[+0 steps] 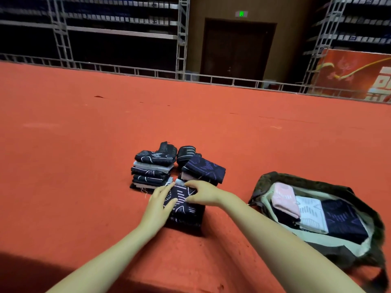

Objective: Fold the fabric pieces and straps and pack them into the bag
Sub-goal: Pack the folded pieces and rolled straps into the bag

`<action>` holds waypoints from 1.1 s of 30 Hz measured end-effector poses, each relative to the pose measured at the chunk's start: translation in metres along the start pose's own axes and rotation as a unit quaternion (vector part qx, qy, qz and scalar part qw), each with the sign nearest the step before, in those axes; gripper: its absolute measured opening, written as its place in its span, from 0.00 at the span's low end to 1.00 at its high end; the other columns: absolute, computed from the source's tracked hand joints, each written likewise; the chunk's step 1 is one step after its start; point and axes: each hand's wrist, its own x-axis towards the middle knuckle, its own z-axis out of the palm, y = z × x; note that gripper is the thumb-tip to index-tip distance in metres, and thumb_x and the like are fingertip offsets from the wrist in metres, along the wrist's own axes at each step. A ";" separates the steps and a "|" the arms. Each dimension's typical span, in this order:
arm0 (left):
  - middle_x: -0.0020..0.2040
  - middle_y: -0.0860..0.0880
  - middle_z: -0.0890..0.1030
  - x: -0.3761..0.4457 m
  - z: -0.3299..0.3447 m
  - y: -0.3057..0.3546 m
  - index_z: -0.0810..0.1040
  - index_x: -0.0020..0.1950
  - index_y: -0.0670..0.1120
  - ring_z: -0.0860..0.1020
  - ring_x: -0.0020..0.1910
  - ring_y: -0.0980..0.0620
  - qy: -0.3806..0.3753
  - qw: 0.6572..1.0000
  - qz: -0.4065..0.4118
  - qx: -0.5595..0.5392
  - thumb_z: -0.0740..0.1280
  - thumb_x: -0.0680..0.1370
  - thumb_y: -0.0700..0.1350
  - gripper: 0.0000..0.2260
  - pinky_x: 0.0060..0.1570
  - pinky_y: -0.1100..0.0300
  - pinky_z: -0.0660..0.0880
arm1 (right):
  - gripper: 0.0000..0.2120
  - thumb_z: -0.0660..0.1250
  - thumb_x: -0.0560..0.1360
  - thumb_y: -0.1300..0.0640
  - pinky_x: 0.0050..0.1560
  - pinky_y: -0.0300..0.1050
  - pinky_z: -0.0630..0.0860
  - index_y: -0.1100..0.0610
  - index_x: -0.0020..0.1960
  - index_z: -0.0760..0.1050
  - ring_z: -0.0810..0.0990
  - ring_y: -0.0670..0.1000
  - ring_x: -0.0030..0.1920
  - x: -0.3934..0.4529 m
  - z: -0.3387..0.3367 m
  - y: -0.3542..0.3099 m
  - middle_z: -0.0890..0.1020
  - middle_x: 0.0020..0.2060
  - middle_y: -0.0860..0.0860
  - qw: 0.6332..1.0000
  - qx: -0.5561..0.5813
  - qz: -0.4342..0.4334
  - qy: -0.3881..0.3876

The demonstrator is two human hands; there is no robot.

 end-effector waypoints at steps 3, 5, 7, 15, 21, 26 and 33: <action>0.65 0.48 0.71 0.001 0.000 -0.004 0.68 0.71 0.48 0.67 0.64 0.58 -0.005 1.000 0.005 0.001 0.67 0.77 0.41 0.23 0.64 0.71 0.56 | 0.26 0.63 0.76 0.51 0.67 0.40 0.66 0.49 0.74 0.64 0.70 0.49 0.68 0.000 0.010 0.004 0.70 0.70 0.47 1.000 -0.017 -0.016 0.016; 0.65 0.49 0.71 0.001 0.000 -0.003 0.68 0.71 0.48 0.67 0.64 0.58 -0.011 1.000 0.003 0.009 0.67 0.77 0.42 0.23 0.64 0.70 0.56 | 0.24 0.61 0.78 0.49 0.69 0.40 0.64 0.45 0.74 0.63 0.68 0.46 0.70 -0.003 0.017 0.008 0.69 0.71 0.44 0.999 0.000 -0.024 0.040; 0.66 0.50 0.71 0.002 0.000 0.000 0.68 0.71 0.50 0.67 0.66 0.54 -0.021 1.000 -0.002 0.022 0.67 0.77 0.44 0.23 0.66 0.66 0.58 | 0.23 0.62 0.78 0.52 0.68 0.38 0.63 0.44 0.72 0.66 0.68 0.44 0.69 -0.008 0.020 0.011 0.70 0.70 0.43 0.996 0.044 -0.030 0.069; 0.68 0.49 0.65 0.004 -0.026 0.072 0.59 0.75 0.49 0.65 0.66 0.56 0.090 0.993 -0.036 -0.061 0.67 0.77 0.49 0.30 0.63 0.66 0.59 | 0.18 0.65 0.77 0.62 0.58 0.39 0.76 0.53 0.67 0.72 0.78 0.44 0.56 -0.052 0.000 0.010 0.78 0.59 0.47 0.898 0.373 -0.036 0.232; 0.73 0.49 0.63 -0.001 0.005 0.144 0.48 0.77 0.57 0.64 0.71 0.52 0.021 0.963 -0.083 -0.255 0.63 0.72 0.65 0.39 0.70 0.47 0.63 | 0.19 0.65 0.76 0.57 0.62 0.46 0.73 0.51 0.66 0.73 0.76 0.49 0.63 -0.100 -0.022 0.022 0.78 0.63 0.49 0.818 0.482 -0.067 0.306; 0.75 0.50 0.60 -0.004 0.043 0.195 0.49 0.78 0.51 0.60 0.72 0.55 0.016 0.961 -0.049 -0.273 0.61 0.80 0.48 0.30 0.70 0.60 0.57 | 0.16 0.56 0.81 0.62 0.61 0.39 0.73 0.49 0.65 0.70 0.75 0.47 0.62 -0.139 -0.036 0.047 0.76 0.63 0.49 0.802 0.479 -0.051 0.354; 0.72 0.44 0.64 -0.011 0.107 0.237 0.56 0.77 0.44 0.61 0.71 0.52 -0.031 0.984 0.021 -0.176 0.56 0.81 0.40 0.23 0.57 0.76 0.52 | 0.27 0.63 0.77 0.55 0.66 0.40 0.67 0.50 0.74 0.61 0.71 0.42 0.66 -0.189 -0.054 0.099 0.71 0.68 0.45 0.838 0.401 -0.013 0.369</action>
